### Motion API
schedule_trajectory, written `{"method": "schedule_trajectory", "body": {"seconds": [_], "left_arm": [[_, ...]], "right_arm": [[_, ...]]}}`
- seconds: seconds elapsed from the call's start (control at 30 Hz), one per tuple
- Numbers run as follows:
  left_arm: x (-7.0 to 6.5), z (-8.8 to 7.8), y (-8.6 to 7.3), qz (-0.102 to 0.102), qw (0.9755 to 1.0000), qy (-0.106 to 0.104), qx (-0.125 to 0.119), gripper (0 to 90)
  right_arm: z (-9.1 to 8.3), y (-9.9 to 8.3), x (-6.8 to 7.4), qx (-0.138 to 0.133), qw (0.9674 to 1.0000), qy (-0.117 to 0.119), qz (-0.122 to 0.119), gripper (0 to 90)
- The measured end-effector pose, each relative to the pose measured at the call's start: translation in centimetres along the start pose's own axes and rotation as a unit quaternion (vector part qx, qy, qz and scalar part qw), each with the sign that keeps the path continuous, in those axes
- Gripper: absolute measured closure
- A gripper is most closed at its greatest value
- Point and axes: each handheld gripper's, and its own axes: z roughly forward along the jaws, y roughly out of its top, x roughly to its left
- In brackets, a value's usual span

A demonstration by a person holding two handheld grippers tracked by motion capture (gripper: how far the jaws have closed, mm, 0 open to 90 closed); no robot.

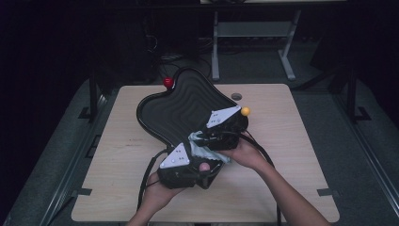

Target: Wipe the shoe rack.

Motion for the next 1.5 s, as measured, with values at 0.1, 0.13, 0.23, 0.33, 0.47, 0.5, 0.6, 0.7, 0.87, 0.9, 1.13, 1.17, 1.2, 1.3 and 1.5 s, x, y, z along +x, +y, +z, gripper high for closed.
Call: {"method": "schedule_trajectory", "body": {"seconds": [0.1, 0.13, 0.23, 0.33, 0.47, 0.5, 0.6, 0.7, 0.87, 0.9, 1.13, 1.17, 1.2, 1.3, 1.5], "left_arm": [[0.0, 0.1, 0.0, 0.002, 1.0, 0.002, -0.001, 60.3], [0.0, 0.1, 0.0, 0.002, 1.0, 0.003, -0.002, 60.3], [0.0, 0.0, 0.0, 0.003, 1.0, 0.002, 0.0, 60.3], [0.0, 0.0, 0.0, 0.002, 1.0, 0.001, 0.001, 60.3], [0.0, 0.1, 0.0, 0.001, 1.0, 0.002, -0.001, 60.3], [0.0, 0.1, 0.0, 0.002, 1.0, 0.003, 0.001, 60.3], [0.0, 0.1, 0.1, 0.004, 1.0, 0.004, 0.001, 60.3], [-0.1, 0.1, 0.0, 0.001, 1.0, 0.005, -0.001, 60.3], [-0.2, 0.2, 0.0, 0.0, 1.0, 0.007, -0.001, 60.3], [-0.2, 0.2, 0.1, 0.001, 1.0, 0.007, -0.001, 60.3], [-0.2, 0.2, 0.1, 0.001, 1.0, 0.007, 0.0, 60.3], [-0.2, 0.2, 0.1, 0.0, 1.0, 0.007, 0.0, 60.3], [-0.2, 0.2, 0.1, 0.0, 1.0, 0.006, 0.0, 60.3], [-0.2, 0.2, 0.1, -0.001, 1.0, 0.007, 0.0, 60.3], [-0.2, 0.2, 0.1, -0.002, 1.0, 0.006, 0.0, 60.4]], "right_arm": [[-0.3, 0.1, -1.2, 0.002, 0.9997, -0.021, 0.015, 77.5], [-0.4, 0.1, -1.7, 0.002, 0.9994, -0.026, 0.024, 77.5], [-0.2, 0.2, -1.3, -0.002, 0.9995, -0.025, 0.02, 77.3], [0.3, 0.6, -0.3, -0.005, 0.9999, -0.009, -0.002, 77.3], [0.1, 0.8, -1.8, -0.005, 0.9995, -0.022, 0.02, 77.4], [0.1, 0.9, -1.8, -0.005, 0.9994, -0.018, 0.028, 77.4], [0.7, 1.4, -0.5, -0.011, 0.9999, -0.003, 0.004, 77.3], [1.2, 2.1, 0.3, -0.01, 0.9998, 0.006, -0.016, 77.2], [0.7, 2.0, -1.8, -0.014, 0.9996, -0.015, 0.021, 77.1], [0.8, 2.0, -1.5, -0.014, 0.9996, -0.017, 0.015, 77.1], [1.2, 2.6, -1.0, -0.016, 0.9998, -0.009, -0.002, 77.2], [1.1, 2.5, -1.6, -0.013, 0.9997, -0.02, 0.006, 77.3], [0.9, 2.5, -2.2, -0.015, 0.9995, -0.016, 0.022, 77.2], [1.1, 2.7, -1.7, -0.01, 0.9997, -0.022, 0.01, 77.1], [1.4, 3.2, -1.3, -0.011, 0.9999, -0.008, -0.003, 77.2]]}}
